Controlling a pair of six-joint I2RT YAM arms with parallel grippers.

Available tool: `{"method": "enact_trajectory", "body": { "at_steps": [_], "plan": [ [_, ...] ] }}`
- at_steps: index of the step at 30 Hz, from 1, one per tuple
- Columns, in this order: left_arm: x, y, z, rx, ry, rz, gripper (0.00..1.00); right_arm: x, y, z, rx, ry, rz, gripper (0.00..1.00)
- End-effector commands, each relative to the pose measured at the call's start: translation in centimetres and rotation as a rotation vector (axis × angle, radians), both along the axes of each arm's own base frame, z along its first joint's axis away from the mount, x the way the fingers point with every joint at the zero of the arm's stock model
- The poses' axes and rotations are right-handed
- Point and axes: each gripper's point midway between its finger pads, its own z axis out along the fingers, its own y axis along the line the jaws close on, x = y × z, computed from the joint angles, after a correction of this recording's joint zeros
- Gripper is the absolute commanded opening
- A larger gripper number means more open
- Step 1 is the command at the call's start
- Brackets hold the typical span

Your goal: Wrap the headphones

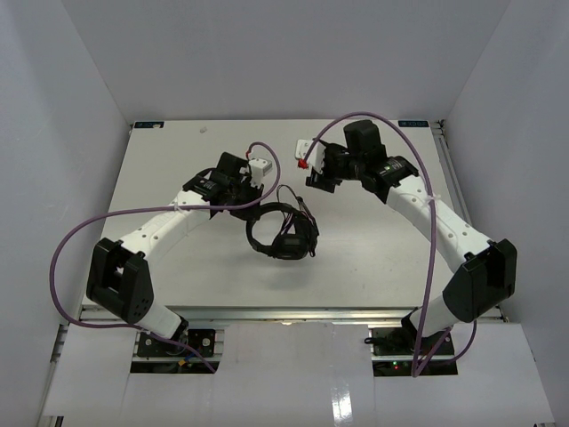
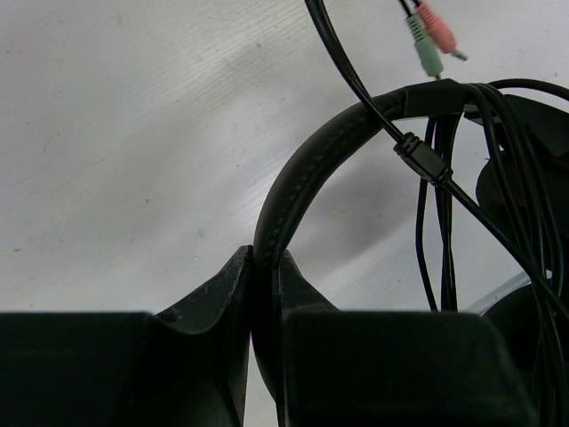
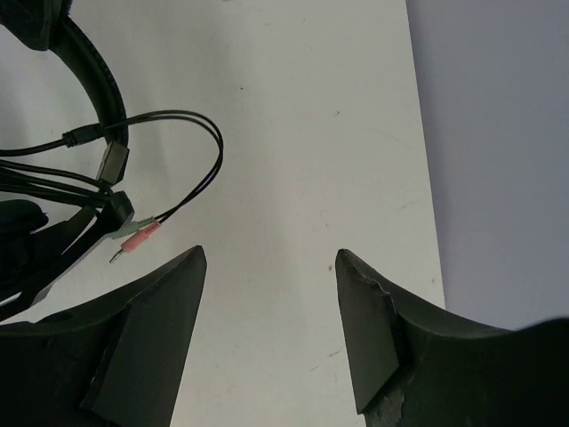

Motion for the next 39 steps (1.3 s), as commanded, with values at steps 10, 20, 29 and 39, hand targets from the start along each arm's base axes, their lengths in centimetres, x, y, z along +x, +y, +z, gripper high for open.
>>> {"method": "enact_trajectory", "body": {
  "at_steps": [10, 20, 29, 39],
  "plan": [
    [10.1, -0.9, 1.4, 0.020, -0.234, 0.235, 0.00, -3.9, -2.1, 4.6, 0.297, 0.142, -0.078, 0.67],
    [16.5, -1.1, -2.9, 0.050, -0.347, 0.336, 0.00, -5.9, -4.0, 1.9, 0.308, 0.176, -0.102, 0.67],
    [16.3, -0.7, -5.3, 0.039, -0.327, 0.369, 0.48, -7.0, -5.0, 0.4, 0.311, 0.196, -0.114, 0.68],
    [14.5, 0.0, -0.8, -0.043, -0.353, 0.339, 0.73, -7.3, -6.1, 0.2, 0.304, 0.200, -0.146, 0.70]
  ]
}}
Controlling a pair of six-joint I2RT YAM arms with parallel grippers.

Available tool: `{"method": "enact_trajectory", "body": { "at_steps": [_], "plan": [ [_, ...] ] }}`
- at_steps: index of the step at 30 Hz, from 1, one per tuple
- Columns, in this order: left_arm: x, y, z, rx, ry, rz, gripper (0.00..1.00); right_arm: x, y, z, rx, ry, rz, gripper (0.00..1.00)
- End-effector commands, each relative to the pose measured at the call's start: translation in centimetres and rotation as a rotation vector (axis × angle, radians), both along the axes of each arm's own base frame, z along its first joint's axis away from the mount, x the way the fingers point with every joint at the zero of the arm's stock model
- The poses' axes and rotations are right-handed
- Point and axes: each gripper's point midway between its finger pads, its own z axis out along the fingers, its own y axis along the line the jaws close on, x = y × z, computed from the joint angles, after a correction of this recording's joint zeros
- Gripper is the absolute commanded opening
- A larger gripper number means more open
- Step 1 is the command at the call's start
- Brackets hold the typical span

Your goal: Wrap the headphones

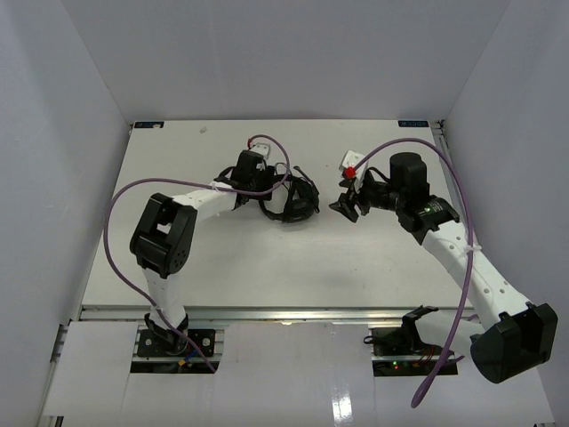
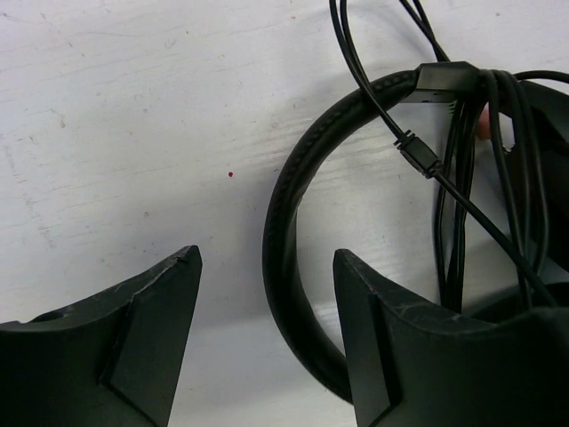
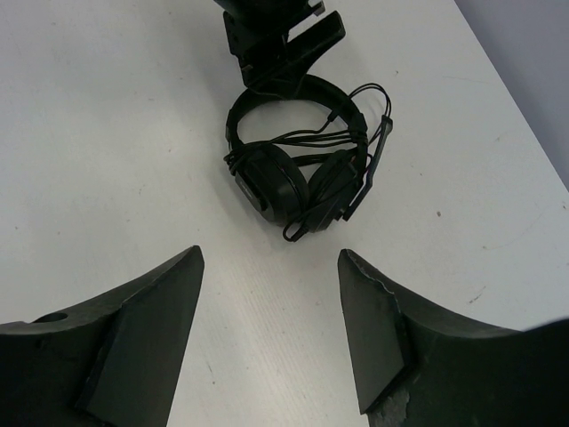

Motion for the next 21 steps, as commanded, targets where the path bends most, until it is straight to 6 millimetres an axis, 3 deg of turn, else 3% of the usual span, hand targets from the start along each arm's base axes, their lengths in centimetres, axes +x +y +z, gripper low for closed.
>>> {"method": "enact_trajectory", "body": {
  "at_steps": [1, 5, 7, 9, 15, 21],
  "plan": [
    [-0.3, -0.1, 8.1, -0.110, -0.130, -0.028, 0.73, -0.2, -0.6, 1.1, 0.018, -0.028, -0.019, 0.72],
    [-2.7, 0.4, 12.5, -0.158, -0.186, -0.063, 0.76, -0.5, -2.2, 1.2, 0.006, -0.030, -0.089, 0.82],
    [-4.7, 1.1, 14.9, -0.190, -0.227, -0.077, 0.90, -0.6, -3.0, 1.1, 0.015, -0.020, -0.149, 0.98],
    [-7.4, 1.5, 17.0, -0.242, -0.270, -0.114, 0.98, -0.7, -3.6, 0.8, 0.033, 0.018, -0.205, 0.90],
    [-17.0, 0.6, 21.1, -0.478, -0.316, -0.337, 0.98, -0.6, -7.3, 0.4, 0.092, 0.066, -0.452, 0.90],
    [-22.1, 1.6, 22.3, -0.565, -0.372, -0.400, 0.98, -0.1, -10.8, 0.2, 0.137, 0.088, -0.685, 0.90]
  ]
}}
